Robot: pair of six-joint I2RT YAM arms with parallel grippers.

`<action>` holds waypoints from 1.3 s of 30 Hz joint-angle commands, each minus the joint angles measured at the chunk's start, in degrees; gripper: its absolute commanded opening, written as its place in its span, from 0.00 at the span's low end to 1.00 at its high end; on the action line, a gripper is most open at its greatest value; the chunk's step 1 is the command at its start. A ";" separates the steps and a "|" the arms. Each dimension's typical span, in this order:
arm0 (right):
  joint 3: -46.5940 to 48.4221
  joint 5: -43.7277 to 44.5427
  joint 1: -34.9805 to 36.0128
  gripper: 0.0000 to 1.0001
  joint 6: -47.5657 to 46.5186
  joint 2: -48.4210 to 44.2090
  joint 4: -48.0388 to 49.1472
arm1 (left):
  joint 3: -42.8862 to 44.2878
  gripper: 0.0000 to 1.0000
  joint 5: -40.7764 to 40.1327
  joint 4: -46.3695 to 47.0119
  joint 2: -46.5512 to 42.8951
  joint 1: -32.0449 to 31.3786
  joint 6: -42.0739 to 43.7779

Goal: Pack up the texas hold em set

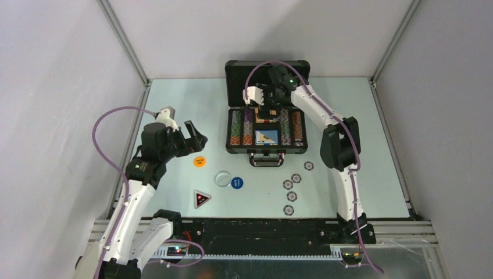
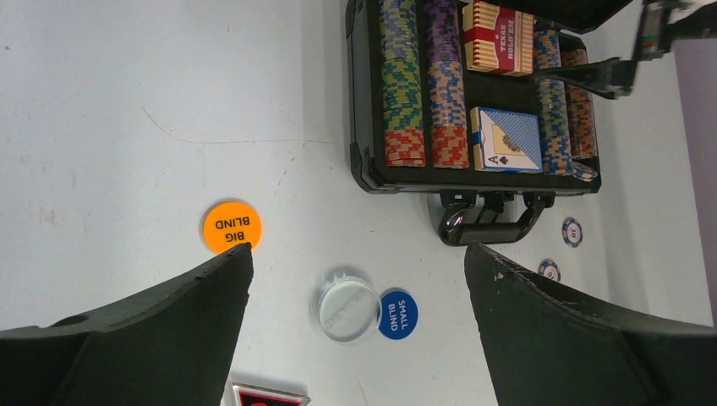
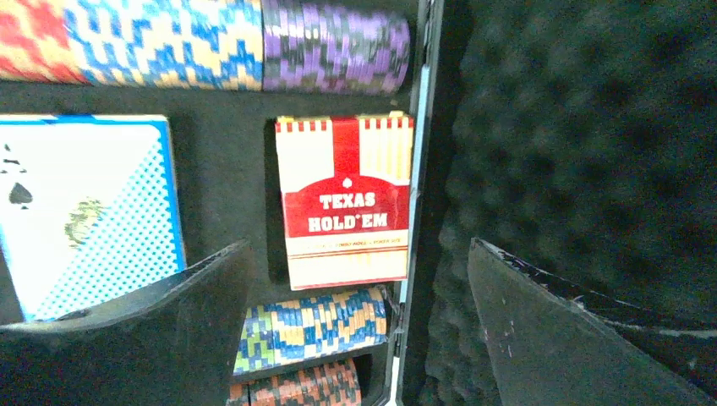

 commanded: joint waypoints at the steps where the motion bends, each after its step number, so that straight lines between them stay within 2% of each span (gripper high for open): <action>1: -2.68 -7.67 -0.64 0.99 4.75 -7.10 4.13 | -0.82 1.00 1.20 1.76 -0.19 0.50 0.90; 3: -5.42 -10.06 -0.99 0.99 11.36 -8.30 9.34 | -0.82 1.00 1.20 1.80 -0.18 0.45 0.89; 4: -6.52 -10.89 -1.14 1.00 15.01 -9.43 15.12 | -0.82 1.00 1.20 1.77 -0.20 0.44 0.89; 5: -9.10 -10.85 -1.16 1.00 23.29 -10.06 18.31 | -0.82 1.00 1.19 1.75 -0.16 0.49 0.89; 8: -13.89 -10.17 -0.82 0.99 35.25 -13.56 30.63 | -0.82 1.00 1.28 1.82 -0.03 0.47 0.89; 12: -20.50 -0.20 0.76 1.00 49.75 -17.92 41.03 | -0.82 1.00 1.41 1.88 0.10 0.51 0.81; 13: -20.94 5.05 1.10 0.99 53.33 -18.81 41.73 | -0.82 1.00 1.47 1.85 0.09 0.56 0.87; 15: -19.31 9.97 1.94 0.99 57.37 -19.45 39.59 | -0.82 1.00 1.43 1.85 0.06 0.58 0.89; 19: -13.89 10.67 2.37 1.00 62.11 -18.94 33.35 | -0.81 1.00 1.39 1.88 -0.02 0.64 0.89; 24: -14.27 8.52 0.79 1.00 73.30 -16.31 34.06 | -0.90 1.00 1.40 1.85 -0.25 0.77 1.00; 26: -16.07 13.18 1.36 0.99 76.07 -15.82 35.77 | -0.98 1.00 1.36 1.83 -0.22 0.77 0.91; 30: -24.30 21.68 4.41 0.99 77.09 -16.45 47.27 | -0.92 1.00 1.71 1.94 -0.12 0.71 0.82; 32: -25.38 25.55 5.85 0.99 76.33 -15.35 53.04 | -0.91 1.00 1.68 1.98 -0.23 0.77 0.92; 39: -22.38 35.35 7.51 0.94 76.08 -9.49 54.81 | -1.04 1.00 1.52 1.94 -0.54 0.82 0.98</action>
